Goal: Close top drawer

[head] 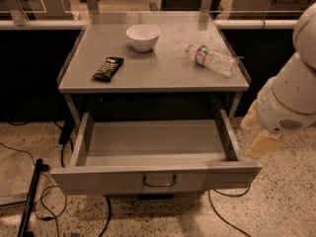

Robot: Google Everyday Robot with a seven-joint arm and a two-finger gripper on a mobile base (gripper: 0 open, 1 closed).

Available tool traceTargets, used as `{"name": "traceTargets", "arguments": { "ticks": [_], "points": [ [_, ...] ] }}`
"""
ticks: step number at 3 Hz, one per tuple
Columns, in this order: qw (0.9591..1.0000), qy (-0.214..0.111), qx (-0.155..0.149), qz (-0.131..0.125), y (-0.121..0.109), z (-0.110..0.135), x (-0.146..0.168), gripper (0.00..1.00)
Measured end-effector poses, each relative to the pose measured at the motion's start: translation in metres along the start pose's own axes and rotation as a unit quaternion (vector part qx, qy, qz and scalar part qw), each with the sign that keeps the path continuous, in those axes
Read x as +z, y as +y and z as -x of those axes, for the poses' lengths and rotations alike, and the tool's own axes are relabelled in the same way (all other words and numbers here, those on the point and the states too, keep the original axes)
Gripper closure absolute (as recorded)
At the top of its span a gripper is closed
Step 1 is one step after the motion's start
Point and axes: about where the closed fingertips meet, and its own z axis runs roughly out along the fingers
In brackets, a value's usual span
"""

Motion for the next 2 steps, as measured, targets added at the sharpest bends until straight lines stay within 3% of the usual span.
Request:
{"name": "traceTargets", "arguments": {
  "ticks": [1, 2],
  "points": [
    [0.9997, -0.012, -0.003, 0.022, 0.0022, -0.0081, 0.0383, 0.72],
    [0.9996, -0.013, -0.004, 0.024, 0.0019, -0.0084, 0.0422, 0.96]
  ]
}}
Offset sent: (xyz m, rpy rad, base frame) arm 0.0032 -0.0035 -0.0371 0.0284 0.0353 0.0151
